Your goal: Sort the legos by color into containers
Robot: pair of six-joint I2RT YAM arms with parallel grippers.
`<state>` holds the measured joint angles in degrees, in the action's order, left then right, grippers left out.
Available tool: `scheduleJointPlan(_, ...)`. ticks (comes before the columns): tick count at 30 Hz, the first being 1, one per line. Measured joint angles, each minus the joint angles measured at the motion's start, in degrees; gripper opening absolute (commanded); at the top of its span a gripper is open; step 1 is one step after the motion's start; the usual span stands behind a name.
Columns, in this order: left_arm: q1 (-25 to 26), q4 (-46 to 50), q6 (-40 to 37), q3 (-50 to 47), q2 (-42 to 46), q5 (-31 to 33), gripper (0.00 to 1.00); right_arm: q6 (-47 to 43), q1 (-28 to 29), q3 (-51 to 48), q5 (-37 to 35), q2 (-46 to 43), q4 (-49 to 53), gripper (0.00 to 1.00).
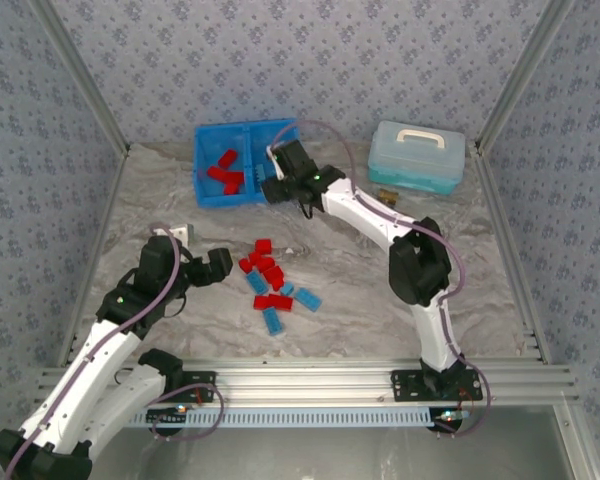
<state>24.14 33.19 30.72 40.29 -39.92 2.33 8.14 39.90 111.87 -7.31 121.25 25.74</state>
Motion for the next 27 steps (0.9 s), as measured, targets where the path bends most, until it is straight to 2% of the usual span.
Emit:
scheduleJointPlan(3, 0.0, 0.02, 0.28, 0.0, -0.37, -0.2, 0.99, -0.02, -0.35, 11.61, -2.29, 5.31, -0.79, 0.45)
scheduleJointPlan(7, 0.0, 0.46, 0.46, -0.02, -0.24, -0.17, 0.99, -0.26, -1.46, 28.79, -4.28, 17.29, 0.04, 0.45)
scheduleJointPlan(11, 0.0, 1.57, 0.7, -0.11, 1.44, -0.15, 0.99, -1.18, -2.6, 36.85, -5.27, 26.73, 1.27, 0.48)
scheduleJointPlan(13, 0.0, 1.86, 0.94, -0.2, 2.38, -0.15, 0.99, -1.57, -3.19, 37.66, -5.11, 29.62, 1.79, 0.58)
scheduleJointPlan(16, 0.0, 1.81, 1.44, -0.5, 2.75, -0.15, 0.99, -2.86, -3.8, 37.99, -4.55, 31.58, 2.93, 0.75)
scheduleJointPlan(18, 0.0, 1.73, 1.77, -1.01, 2.73, -0.24, 0.99, -3.32, -3.8, 39.67, -4.24, 31.91, 4.04, 0.79)
scheduleJointPlan(23, 0.0, 1.33, 2.54, -2.36, 0.55, -1.51, 0.99, -3.5, -3.37, 41.75, -3.52, 28.83, 5.57, 0.84)
scheduleJointPlan(27, 0.9, 0.57, 5.05, -3.04, -2.38, -1.6, 0.94, -3.34, -2.99, 40.74, -1.79, 21.97, 7.96, 0.85)
